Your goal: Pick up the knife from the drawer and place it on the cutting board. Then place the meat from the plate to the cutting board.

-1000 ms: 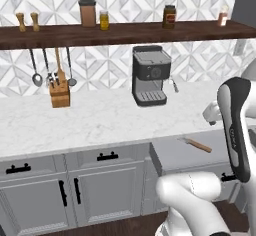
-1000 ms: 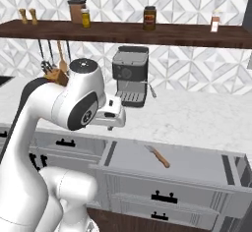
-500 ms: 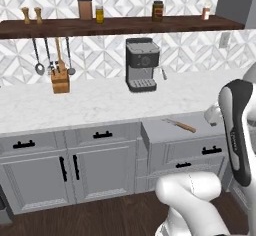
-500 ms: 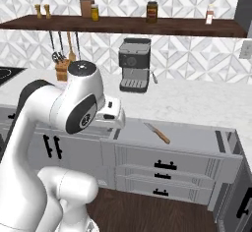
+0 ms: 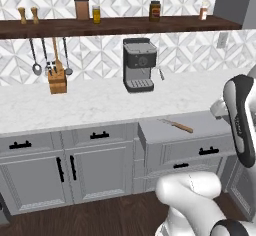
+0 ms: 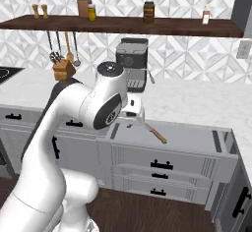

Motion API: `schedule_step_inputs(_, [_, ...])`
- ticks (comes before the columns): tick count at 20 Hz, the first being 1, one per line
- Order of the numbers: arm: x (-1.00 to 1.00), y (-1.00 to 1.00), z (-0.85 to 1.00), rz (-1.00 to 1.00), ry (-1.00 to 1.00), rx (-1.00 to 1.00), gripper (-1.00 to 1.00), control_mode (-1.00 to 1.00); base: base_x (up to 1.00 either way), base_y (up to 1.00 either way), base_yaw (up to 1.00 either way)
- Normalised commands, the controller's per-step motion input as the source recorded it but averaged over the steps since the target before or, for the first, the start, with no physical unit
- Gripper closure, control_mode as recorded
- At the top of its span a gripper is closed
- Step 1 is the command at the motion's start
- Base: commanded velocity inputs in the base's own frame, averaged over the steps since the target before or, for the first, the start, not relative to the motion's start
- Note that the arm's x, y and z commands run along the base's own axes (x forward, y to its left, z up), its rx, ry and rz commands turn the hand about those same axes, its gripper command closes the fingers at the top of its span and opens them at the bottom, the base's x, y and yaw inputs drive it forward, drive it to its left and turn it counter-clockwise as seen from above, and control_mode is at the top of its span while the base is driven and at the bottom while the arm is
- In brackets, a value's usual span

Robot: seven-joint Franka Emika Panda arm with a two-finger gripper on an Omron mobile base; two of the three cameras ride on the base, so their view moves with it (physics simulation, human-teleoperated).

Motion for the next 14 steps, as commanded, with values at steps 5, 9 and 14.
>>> schedule_step_inputs(5, [0.88, -0.56, -0.48, 0.00, 0.11, 0.04, -1.00, -1.00, 0.00, 0.00, 0.00])
schedule_step_inputs(9, [0.94, -0.51, -0.70, 0.00, 0.12, 0.01, -1.00, -1.00, 0.00, 0.00, 0.00])
schedule_step_inputs(14, [0.85, -0.49, -0.77, 0.00, 0.06, 0.03, -1.00, -1.00, 0.00, 0.00, 0.00])
